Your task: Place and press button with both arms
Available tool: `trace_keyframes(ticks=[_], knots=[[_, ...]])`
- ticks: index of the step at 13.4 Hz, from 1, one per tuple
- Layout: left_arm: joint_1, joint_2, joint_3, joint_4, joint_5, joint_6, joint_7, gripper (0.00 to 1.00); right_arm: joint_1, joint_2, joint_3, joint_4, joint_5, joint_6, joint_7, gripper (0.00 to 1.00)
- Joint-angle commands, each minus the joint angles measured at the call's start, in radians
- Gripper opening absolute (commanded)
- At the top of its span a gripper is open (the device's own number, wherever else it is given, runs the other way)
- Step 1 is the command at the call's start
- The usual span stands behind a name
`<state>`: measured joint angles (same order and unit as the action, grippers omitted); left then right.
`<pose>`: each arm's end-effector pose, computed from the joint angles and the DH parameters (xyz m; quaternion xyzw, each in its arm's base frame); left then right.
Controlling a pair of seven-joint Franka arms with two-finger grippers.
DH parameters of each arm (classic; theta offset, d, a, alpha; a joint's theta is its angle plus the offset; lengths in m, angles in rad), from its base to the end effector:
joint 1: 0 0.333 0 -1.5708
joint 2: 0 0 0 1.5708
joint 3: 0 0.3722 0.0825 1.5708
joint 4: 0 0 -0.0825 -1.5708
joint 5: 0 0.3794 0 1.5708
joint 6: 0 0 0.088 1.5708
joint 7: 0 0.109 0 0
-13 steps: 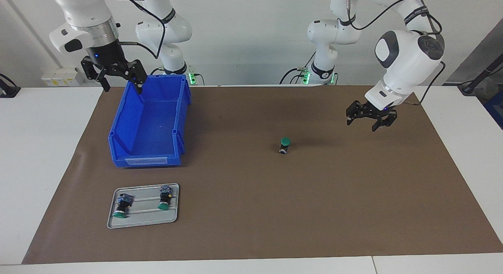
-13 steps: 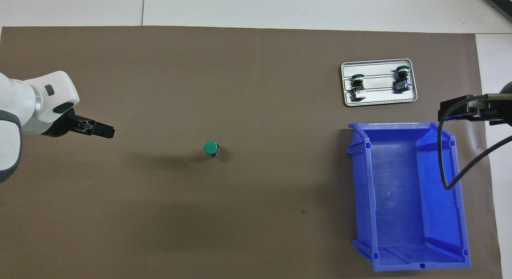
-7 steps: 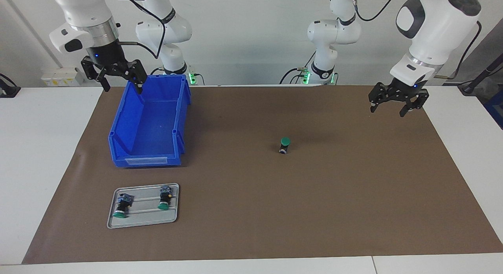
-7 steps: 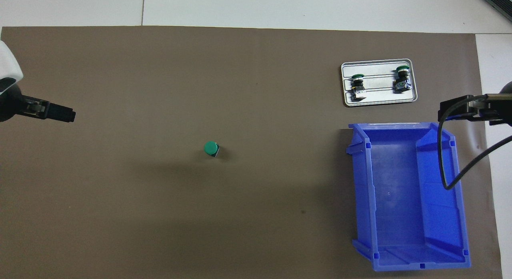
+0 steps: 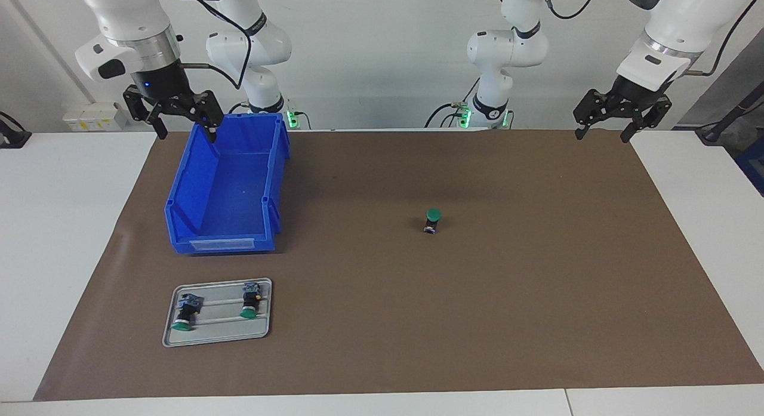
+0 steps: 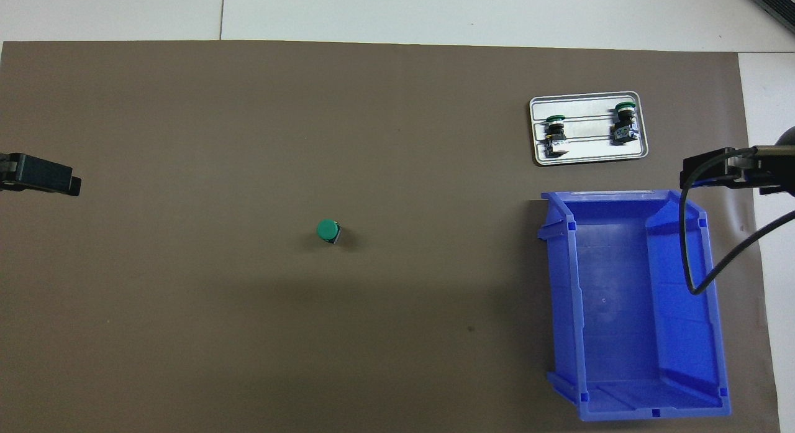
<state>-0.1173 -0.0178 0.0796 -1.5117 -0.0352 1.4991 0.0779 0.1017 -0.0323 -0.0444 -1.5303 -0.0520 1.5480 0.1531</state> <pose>0.5359 -0.0237 0.7095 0.9981 -0.0591 0.0029 0.0182 0.5357 0.0244 0.7132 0.9982 -0.0491 0.0275 0.0225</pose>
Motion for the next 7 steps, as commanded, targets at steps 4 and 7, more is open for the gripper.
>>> trace_keyframes(ticks=[4, 7], knots=[[-0.008, -0.053, -0.004, -0.091, 0.011, 0.035, -0.047, 1.0, -0.01, -0.02, 0.001, -0.016, 0.023, -0.008, -0.029, 1.0], [-0.008, -0.053, -0.004, -0.093, 0.012, 0.041, -0.038, 1.0, -0.01, -0.02, 0.001, -0.016, 0.023, -0.009, -0.029, 1.0]])
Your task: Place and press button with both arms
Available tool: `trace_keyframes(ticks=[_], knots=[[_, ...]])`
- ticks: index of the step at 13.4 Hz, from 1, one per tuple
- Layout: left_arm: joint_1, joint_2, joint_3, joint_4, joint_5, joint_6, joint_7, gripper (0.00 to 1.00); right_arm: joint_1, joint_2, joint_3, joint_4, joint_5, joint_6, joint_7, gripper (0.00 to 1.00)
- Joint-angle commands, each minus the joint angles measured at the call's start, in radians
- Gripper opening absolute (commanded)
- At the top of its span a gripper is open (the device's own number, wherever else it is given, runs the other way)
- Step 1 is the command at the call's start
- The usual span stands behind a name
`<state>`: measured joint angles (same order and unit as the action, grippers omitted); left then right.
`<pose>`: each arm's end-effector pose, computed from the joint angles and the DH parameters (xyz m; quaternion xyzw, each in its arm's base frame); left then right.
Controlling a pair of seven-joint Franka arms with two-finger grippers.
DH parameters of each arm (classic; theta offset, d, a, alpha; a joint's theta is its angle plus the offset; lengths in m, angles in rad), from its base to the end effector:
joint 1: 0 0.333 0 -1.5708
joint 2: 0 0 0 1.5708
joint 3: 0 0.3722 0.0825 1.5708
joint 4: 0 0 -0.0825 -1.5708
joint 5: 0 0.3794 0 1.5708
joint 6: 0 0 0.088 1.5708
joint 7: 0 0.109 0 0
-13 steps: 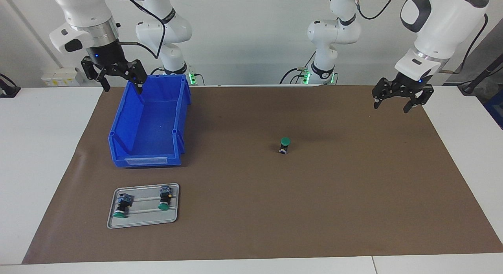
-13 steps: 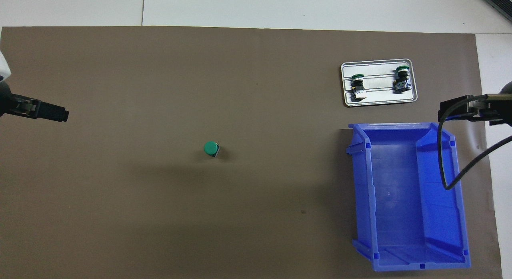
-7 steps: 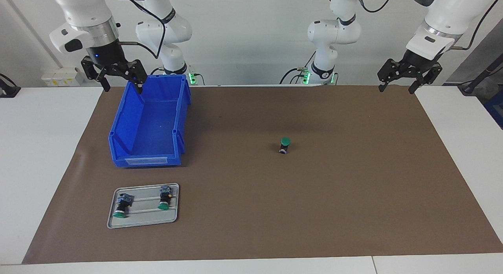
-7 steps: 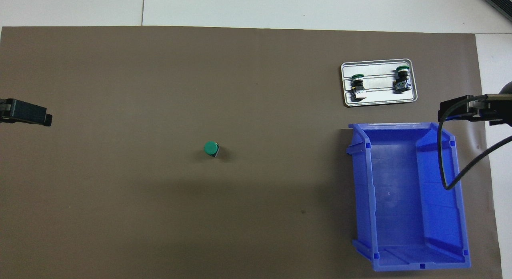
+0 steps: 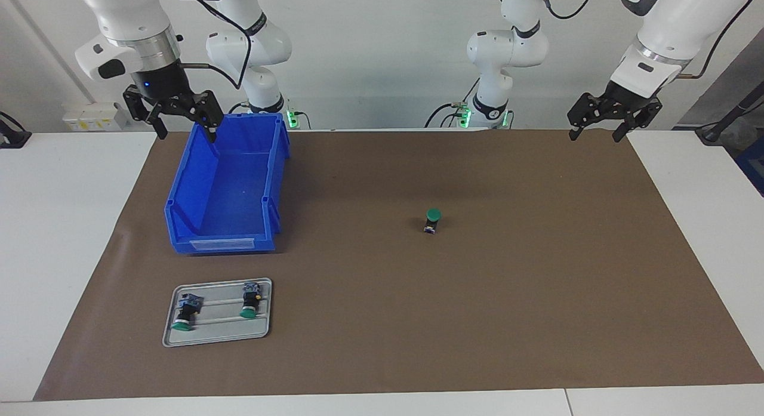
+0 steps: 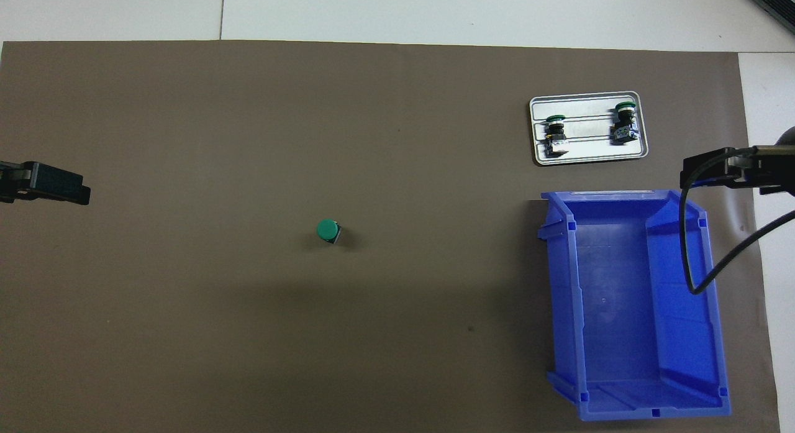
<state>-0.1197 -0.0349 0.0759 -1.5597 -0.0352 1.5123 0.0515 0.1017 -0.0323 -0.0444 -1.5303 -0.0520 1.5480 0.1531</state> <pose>0.5307 -0.0263 0.6976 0.9986 -0.0486 -0.0062 0.0189 0.5357 0.0244 0.7132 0.9982 -0.0491 0.0275 0.0225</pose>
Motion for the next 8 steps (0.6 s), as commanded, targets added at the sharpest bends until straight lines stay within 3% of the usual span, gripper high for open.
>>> trace_keyframes(ticks=[1, 8], knots=[[-0.005, -0.036, -0.001, -0.043, 0.012, 0.026, -0.013, 1.0, -0.01, -0.02, 0.001, -0.016, 0.023, -0.009, -0.029, 1.0], [0.006, -0.036, 0.001, -0.043, 0.012, 0.015, -0.013, 1.0, -0.01, -0.02, 0.001, -0.016, 0.023, -0.009, -0.029, 1.0]])
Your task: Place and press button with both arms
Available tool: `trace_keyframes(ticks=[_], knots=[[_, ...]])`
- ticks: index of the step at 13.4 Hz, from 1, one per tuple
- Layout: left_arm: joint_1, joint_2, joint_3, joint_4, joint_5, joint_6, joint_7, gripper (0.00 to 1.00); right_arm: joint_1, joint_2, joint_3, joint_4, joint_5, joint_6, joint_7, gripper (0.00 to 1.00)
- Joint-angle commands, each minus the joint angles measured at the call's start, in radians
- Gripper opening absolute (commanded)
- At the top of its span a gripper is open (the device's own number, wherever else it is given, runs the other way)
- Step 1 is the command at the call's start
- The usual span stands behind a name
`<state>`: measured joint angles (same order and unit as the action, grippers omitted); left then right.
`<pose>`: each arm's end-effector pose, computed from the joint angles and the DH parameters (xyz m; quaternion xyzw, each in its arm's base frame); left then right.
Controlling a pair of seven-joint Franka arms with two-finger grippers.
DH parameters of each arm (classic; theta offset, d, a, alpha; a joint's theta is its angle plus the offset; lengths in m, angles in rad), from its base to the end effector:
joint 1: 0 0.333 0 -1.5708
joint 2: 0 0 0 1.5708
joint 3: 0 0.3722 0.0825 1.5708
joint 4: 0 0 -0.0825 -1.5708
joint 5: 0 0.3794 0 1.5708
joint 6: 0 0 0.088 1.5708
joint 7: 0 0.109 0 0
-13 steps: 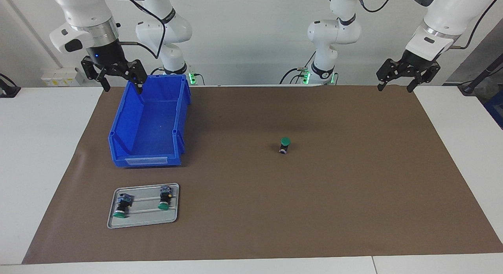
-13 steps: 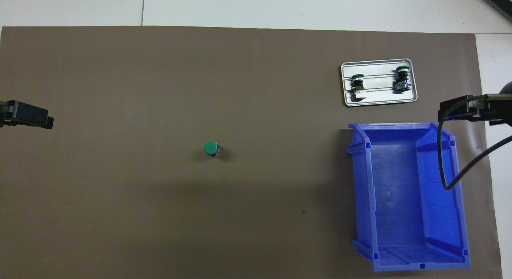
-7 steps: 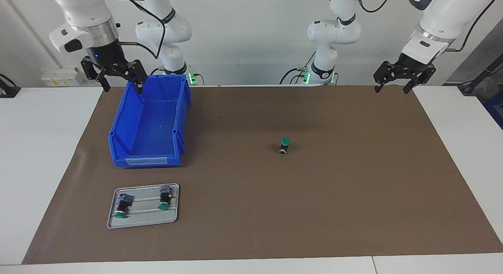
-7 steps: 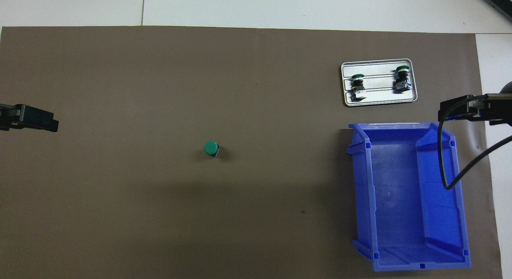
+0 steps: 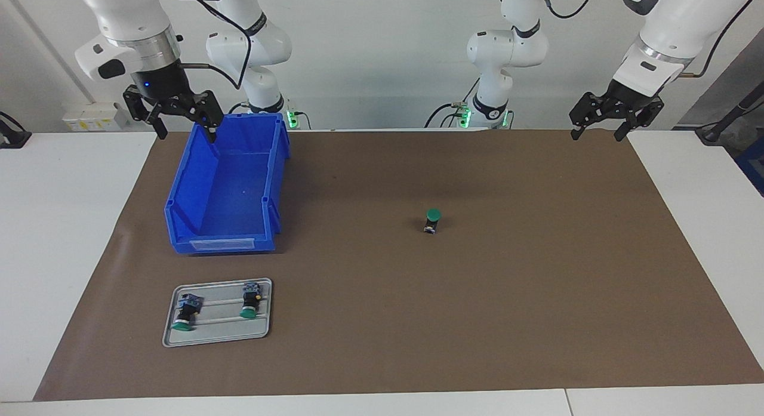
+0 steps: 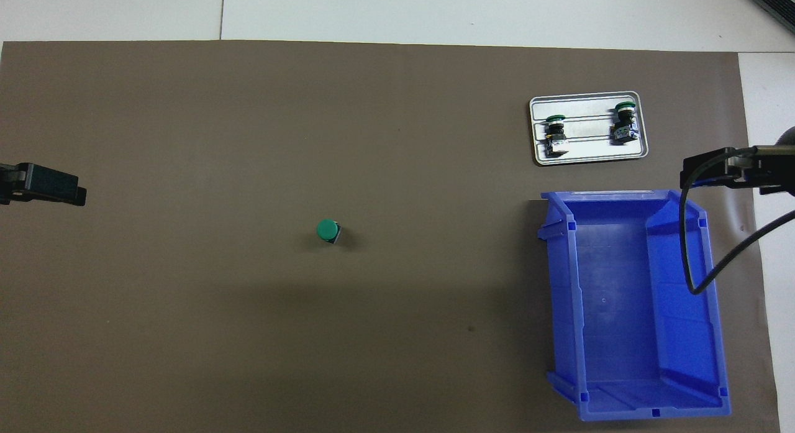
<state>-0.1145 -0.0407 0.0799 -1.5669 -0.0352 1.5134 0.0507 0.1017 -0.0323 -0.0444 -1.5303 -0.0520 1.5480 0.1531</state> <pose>0.5289 -0.0212 0.6975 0.9988 -0.0436 -0.0063 0.0192 0.5357 0.0244 0.7132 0.9982 -0.0491 0.0275 0.0225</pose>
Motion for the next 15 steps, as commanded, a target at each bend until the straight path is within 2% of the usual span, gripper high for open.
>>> trace_keyframes(ticks=[1, 5, 10, 12, 15], knots=[[0.001, -0.03, -0.003, -0.036, 0.012, 0.014, -0.012, 1.0, -0.01, -0.02, 0.001, -0.016, 0.023, -0.009, -0.029, 1.0], [0.001, -0.03, -0.003, -0.036, 0.012, 0.013, -0.012, 1.0, -0.01, -0.023, 0.0, -0.016, 0.023, -0.028, -0.026, 1.0], [0.001, -0.03, -0.003, -0.036, 0.012, 0.013, -0.014, 1.0, -0.017, -0.02, -0.006, -0.004, 0.023, -0.107, -0.145, 1.0], [0.001, -0.03, -0.003, -0.036, 0.012, 0.013, -0.014, 1.0, -0.004, -0.017, -0.002, -0.01, 0.018, -0.053, -0.119, 1.0], [0.001, -0.03, -0.003, -0.036, 0.012, 0.013, -0.014, 1.0, -0.004, -0.037, 0.005, -0.01, 0.027, -0.054, -0.119, 1.0]])
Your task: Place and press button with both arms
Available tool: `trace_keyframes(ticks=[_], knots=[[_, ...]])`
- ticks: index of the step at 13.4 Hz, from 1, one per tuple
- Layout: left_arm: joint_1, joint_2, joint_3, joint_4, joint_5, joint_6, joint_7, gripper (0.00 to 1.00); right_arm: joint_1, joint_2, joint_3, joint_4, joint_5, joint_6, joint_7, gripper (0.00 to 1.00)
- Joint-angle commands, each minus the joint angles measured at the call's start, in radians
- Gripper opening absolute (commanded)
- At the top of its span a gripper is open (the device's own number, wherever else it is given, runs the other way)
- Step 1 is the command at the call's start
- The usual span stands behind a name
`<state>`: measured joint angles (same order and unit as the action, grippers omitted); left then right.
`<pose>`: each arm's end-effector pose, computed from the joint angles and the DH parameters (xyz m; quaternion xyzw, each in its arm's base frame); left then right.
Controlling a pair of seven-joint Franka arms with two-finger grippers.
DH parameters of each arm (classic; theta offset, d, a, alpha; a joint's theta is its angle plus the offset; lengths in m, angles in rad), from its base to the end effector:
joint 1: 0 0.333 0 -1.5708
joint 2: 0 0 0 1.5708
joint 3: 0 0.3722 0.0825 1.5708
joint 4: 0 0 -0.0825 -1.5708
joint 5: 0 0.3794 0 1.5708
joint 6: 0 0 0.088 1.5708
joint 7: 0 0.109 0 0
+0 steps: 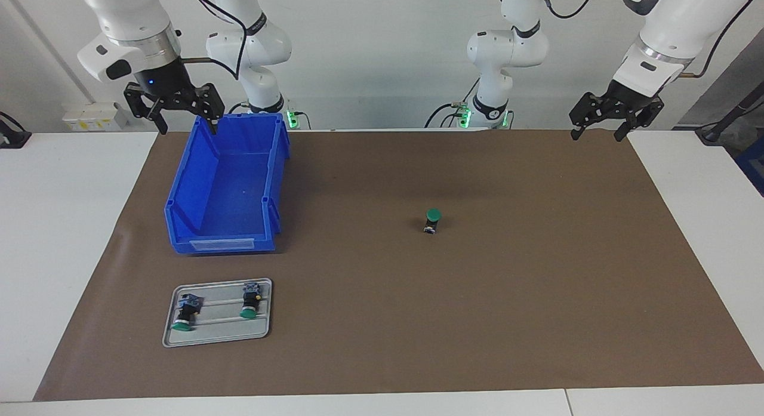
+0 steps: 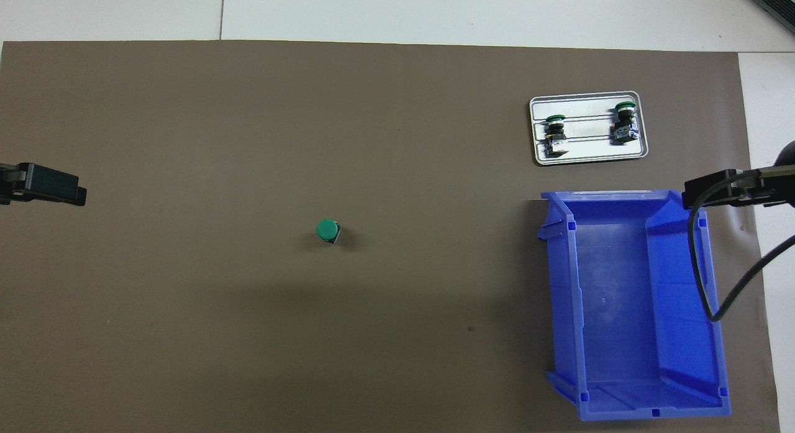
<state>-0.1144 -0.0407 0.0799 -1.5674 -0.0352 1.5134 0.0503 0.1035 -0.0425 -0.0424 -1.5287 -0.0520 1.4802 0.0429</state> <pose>0.5289 -0.0211 0.6972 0.9989 -0.0433 -0.0066 0.0192 0.5245 0.0254 0.7132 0.9997 0.0068 -0.0017 0.0251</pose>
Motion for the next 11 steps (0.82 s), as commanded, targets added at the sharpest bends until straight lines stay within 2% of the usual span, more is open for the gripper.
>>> trace_keyframes(ticks=[1, 3, 5, 9, 11], knots=[[0.001, -0.03, -0.003, -0.036, 0.012, 0.014, -0.012, 1.0, -0.013, -0.026, 0.001, -0.013, 0.026, 0.011, -0.011, 1.0], [0.001, -0.03, -0.003, -0.036, 0.012, 0.014, -0.013, 1.0, -0.001, -0.031, 0.007, -0.022, 0.027, 0.011, -0.018, 1.0], [0.001, -0.03, -0.003, -0.036, 0.012, 0.013, -0.013, 1.0, 0.077, -0.01, 0.015, -0.037, 0.027, 0.037, 0.085, 1.0], [0.002, -0.03, -0.003, -0.036, 0.012, 0.013, -0.013, 1.0, 0.278, 0.076, 0.015, -0.082, 0.032, 0.236, 0.349, 1.0], [0.001, -0.03, -0.003, -0.036, 0.012, 0.013, -0.012, 1.0, 0.396, 0.185, 0.015, -0.062, 0.032, 0.354, 0.592, 1.0]])
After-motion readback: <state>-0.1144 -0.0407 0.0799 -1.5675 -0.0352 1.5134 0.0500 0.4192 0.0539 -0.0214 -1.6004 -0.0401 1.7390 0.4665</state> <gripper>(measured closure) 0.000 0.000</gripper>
